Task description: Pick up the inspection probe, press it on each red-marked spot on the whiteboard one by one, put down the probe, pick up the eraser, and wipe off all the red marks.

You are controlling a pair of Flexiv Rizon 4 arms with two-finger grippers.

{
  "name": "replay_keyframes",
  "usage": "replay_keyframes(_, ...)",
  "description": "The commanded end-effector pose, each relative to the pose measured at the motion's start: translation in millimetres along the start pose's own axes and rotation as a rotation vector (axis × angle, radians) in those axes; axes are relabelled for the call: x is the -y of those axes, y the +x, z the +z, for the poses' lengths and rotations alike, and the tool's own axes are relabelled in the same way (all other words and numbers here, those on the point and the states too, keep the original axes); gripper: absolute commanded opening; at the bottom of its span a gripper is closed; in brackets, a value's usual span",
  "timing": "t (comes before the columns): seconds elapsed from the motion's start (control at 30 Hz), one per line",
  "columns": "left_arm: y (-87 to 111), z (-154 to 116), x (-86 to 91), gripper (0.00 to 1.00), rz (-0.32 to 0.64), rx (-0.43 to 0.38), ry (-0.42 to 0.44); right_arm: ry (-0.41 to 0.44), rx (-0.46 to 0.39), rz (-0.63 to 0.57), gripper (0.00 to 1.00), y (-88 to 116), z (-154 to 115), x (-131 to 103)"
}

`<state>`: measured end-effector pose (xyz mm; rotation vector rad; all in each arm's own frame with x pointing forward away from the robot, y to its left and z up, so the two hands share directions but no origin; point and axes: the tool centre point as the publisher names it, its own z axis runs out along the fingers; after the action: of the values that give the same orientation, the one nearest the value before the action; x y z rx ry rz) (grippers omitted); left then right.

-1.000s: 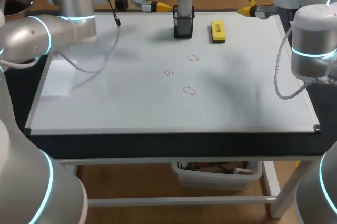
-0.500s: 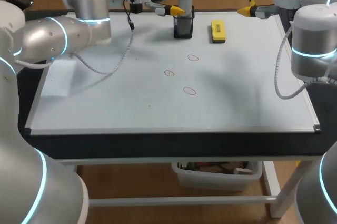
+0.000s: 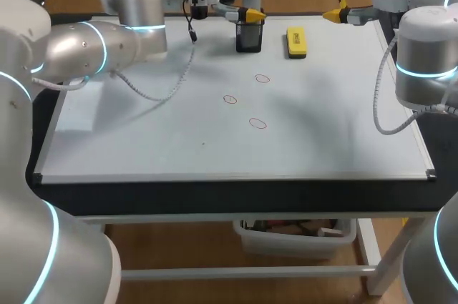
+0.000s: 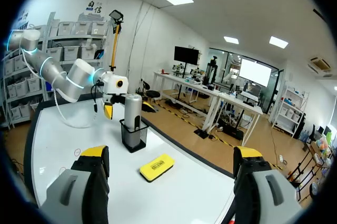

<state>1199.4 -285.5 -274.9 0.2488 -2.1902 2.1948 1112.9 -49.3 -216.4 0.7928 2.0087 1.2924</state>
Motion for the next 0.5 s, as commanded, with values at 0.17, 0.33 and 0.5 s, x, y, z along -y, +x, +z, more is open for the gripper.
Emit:
replay_keyframes(0.17,-6.5,10.2,-5.5,1.00,-0.004,0.007,0.004,0.001,-0.001,0.000,1.00,-0.4,0.2,0.0)
replay_keyframes(0.33,-9.0,9.2,-5.7,1.00,-0.006,0.014,0.005,0.001,-0.001,0.000,1.00,-0.4,0.2,0.0)
replay_keyframes(0.5,-10.5,7.7,-4.6,1.00,-0.004,0.016,0.002,0.001,-0.001,0.000,1.00,-0.4,0.2,0.0)
